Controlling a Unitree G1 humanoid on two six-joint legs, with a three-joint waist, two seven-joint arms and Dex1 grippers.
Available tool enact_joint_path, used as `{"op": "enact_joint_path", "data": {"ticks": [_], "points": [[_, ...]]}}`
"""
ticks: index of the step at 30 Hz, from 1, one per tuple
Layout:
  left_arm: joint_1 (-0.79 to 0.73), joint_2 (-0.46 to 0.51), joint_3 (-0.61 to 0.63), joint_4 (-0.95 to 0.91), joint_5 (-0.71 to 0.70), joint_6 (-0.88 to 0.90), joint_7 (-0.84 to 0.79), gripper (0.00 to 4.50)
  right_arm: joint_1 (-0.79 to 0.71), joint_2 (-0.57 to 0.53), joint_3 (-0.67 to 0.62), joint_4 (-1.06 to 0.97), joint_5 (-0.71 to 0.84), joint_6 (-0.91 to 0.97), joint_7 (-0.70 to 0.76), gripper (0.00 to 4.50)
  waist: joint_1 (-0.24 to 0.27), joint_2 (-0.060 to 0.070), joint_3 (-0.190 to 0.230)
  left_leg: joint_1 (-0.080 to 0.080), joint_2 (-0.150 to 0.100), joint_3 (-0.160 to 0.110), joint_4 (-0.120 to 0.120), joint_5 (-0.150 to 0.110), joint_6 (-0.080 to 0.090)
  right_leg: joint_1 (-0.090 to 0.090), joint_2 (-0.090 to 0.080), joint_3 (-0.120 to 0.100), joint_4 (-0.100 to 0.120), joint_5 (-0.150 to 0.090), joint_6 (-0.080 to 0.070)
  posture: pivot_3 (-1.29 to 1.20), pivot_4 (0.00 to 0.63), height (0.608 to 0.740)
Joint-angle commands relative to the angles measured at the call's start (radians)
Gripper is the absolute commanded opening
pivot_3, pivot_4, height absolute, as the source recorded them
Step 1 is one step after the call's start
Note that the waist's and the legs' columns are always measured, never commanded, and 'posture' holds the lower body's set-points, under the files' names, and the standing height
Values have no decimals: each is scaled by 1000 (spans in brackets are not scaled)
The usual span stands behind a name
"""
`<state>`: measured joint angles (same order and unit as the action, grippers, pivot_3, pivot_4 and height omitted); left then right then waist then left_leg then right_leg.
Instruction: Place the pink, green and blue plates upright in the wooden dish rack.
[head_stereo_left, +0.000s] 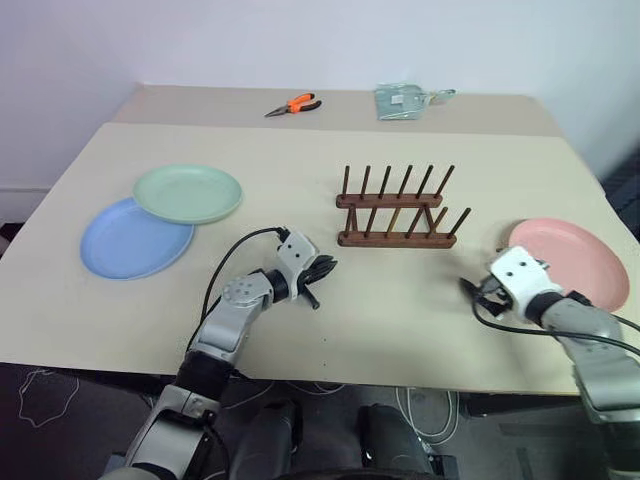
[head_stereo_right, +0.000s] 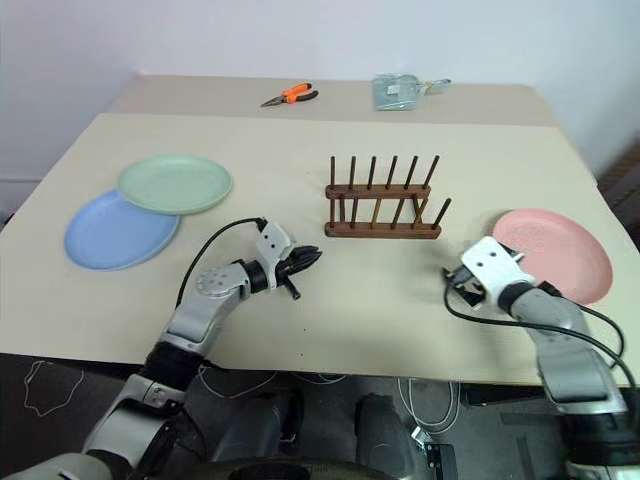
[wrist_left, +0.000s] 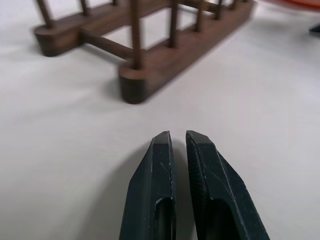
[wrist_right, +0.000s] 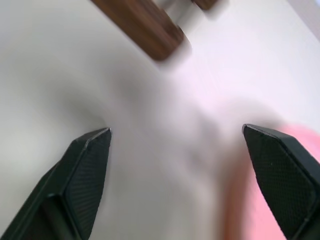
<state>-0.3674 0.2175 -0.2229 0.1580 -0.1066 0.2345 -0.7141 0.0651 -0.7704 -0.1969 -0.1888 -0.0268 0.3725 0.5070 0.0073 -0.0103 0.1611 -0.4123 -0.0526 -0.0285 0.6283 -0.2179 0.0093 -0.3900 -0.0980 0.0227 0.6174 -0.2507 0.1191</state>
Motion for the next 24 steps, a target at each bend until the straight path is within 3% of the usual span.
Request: {"op": "enact_joint_path", "data": {"ticks": [1,3,6,13,20,24], "points": [[20,11,-23,-73,-46,12,-72,440,8,-26,-83,-7,-12,60,-22,4383,0,0,0,0,0,0,0,0,0,0,0,0,0,0,0,0,150,738],[22,10,-30,-93,-57,18,-93,440,12,-25,-77,20,-25,84,-32,4383,3,0,0,0,0,0,0,0,0,0,-1,0,0,0,0,0,150,738],[12,0,-36,-105,-66,25,-104,440,-8,-3,-65,64,-41,111,-67,3566,5,0,0,-2,0,0,0,0,0,-2,-1,0,-1,0,0,0,150,738],[16,-8,-29,-138,-93,43,-103,440,-76,25,-71,124,-32,161,-113,29,6,0,0,-7,0,0,2,0,0,-5,0,-1,-1,0,0,0,150,738],[38,22,-20,-161,-105,49,-107,440,-167,7,-107,-7,31,42,-76,29,-1,5,3,-8,0,0,2,0,0,-6,0,0,-1,0,0,0,150,738],[40,30,-8,-168,-114,54,-109,440,-335,99,-199,-170,338,106,-9,29,-7,6,4,-8,0,0,3,0,0,-7,1,0,1,1,1,0,150,738]]}}
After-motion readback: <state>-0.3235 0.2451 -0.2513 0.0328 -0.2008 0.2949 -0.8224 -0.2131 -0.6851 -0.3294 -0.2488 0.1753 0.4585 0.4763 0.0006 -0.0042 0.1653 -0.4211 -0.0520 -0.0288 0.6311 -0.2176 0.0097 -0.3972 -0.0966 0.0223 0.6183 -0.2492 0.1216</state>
